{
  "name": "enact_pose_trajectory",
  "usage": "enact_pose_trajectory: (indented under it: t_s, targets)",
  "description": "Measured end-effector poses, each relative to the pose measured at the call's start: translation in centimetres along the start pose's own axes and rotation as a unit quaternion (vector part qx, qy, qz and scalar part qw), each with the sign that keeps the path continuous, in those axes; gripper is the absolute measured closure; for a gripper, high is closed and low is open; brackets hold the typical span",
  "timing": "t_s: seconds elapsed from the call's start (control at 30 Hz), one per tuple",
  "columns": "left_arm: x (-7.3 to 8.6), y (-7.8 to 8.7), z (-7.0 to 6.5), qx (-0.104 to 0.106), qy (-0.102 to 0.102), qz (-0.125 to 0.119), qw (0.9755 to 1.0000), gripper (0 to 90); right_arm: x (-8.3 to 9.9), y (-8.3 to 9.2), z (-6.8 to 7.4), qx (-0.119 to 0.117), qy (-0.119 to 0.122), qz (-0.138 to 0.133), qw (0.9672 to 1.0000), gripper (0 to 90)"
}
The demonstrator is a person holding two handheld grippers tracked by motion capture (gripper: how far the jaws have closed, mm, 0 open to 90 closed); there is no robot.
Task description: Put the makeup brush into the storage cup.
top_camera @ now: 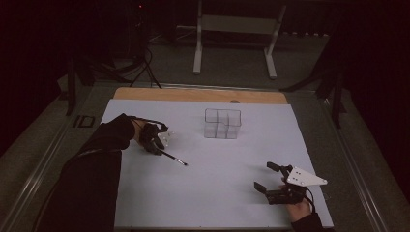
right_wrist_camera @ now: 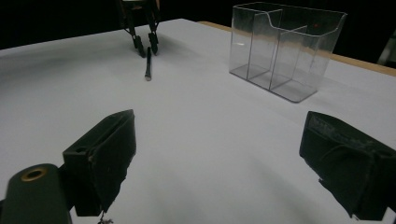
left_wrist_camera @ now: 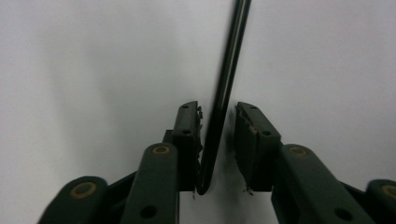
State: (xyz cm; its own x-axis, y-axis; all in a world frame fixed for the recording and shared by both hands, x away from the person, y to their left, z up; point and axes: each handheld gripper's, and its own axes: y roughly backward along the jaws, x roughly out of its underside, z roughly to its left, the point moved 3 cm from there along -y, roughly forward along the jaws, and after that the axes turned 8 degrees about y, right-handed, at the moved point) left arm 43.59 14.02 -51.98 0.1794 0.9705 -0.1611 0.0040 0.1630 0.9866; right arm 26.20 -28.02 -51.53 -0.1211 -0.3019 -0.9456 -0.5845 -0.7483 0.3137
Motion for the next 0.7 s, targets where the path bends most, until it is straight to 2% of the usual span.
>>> enact_pose_trajectory:
  t_s: [0.17, 0.27, 0.37, 0.43, 0.47, 0.53, 0.57, 0.6, 0.7]
  targets:
    - [-0.6, -0.1, 0.0, 0.014, -0.008, 0.028, 0.9995, 79.8, 0.0, 0.0, 0.0, 0.0, 0.0, -0.001, 1.0, 10.9]
    - [-0.6, -0.1, 0.0, 0.022, -0.008, 0.029, 0.9993, 82.8, -0.1, 0.1, 0.0, 0.001, 0.001, -0.002, 1.0, 10.9]
    - [-0.3, 0.1, -0.2, 0.029, -0.001, 0.029, 0.9992, 85.2, 0.0, 0.2, 0.0, 0.003, -0.001, -0.003, 1.0, 10.9]
    - [0.0, 0.3, -0.3, 0.034, 0.014, 0.029, 0.9989, 85.3, -0.1, 0.2, 0.0, 0.005, 0.0, -0.003, 1.0, 10.9]
    - [0.0, 0.5, -0.4, 0.026, 0.017, 0.024, 0.9992, 85.3, -0.1, 0.3, 0.0, 0.005, -0.001, -0.004, 1.0, 10.9]
    - [0.0, 1.2, -0.5, 0.023, 0.046, 0.013, 0.9986, 85.3, -0.1, 0.3, 0.0, 0.006, 0.0, -0.004, 1.0, 10.9]
    - [-0.1, 1.5, -0.6, 0.012, 0.054, 0.008, 0.9984, 85.3, -0.1, 0.3, 0.0, 0.007, 0.001, -0.004, 1.0, 10.9]
    - [-0.2, 1.9, -0.7, 0.011, 0.06, 0.007, 0.9981, 85.3, -0.1, 0.3, 0.0, 0.007, 0.0, -0.005, 1.0, 10.9]
    - [-0.5, 2.7, -1.2, 0.0, 0.059, -0.004, 0.9982, 85.3, -0.1, 0.3, 0.0, 0.007, -0.001, -0.003, 1.0, 10.9]
